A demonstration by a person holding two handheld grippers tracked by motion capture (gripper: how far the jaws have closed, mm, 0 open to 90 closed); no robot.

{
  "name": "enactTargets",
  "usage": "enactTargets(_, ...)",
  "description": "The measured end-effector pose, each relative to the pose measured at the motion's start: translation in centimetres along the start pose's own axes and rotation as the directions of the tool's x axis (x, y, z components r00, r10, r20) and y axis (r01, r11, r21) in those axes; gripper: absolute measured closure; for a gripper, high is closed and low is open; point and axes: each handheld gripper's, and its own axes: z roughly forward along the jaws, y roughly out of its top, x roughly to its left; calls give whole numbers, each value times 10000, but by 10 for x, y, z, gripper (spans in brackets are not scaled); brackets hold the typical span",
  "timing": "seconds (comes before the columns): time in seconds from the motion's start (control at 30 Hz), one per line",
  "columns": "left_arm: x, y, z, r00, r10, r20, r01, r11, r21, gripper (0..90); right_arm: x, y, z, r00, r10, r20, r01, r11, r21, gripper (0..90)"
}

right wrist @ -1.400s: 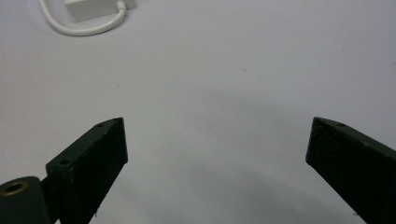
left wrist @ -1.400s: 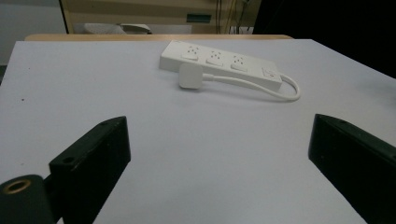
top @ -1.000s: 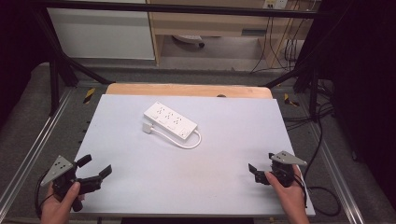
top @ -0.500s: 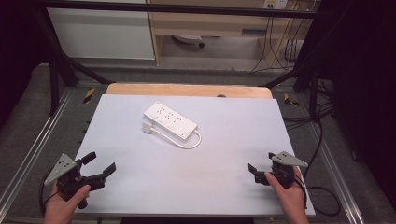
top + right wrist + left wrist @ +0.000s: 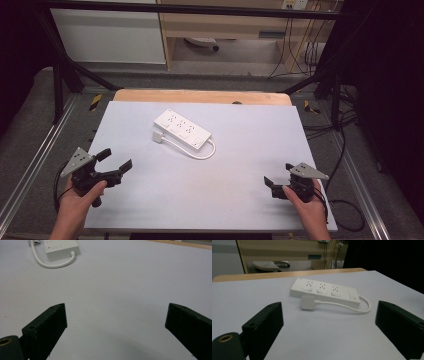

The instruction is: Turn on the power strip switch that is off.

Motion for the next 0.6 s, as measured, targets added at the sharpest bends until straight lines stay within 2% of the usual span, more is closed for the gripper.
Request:
enactTargets(0.17, -3, 9, 14, 9998, 95, 169, -95, 10000, -15, 80, 1, 1, -1, 10000, -27, -20, 26, 9999, -100, 41)
enactTargets(0.6, -2, 18, 39, 9994, -231, 269, 232, 9997, -52, 68, 2, 1, -3, 10000, 30, -51, -30, 9999, -134, 40)
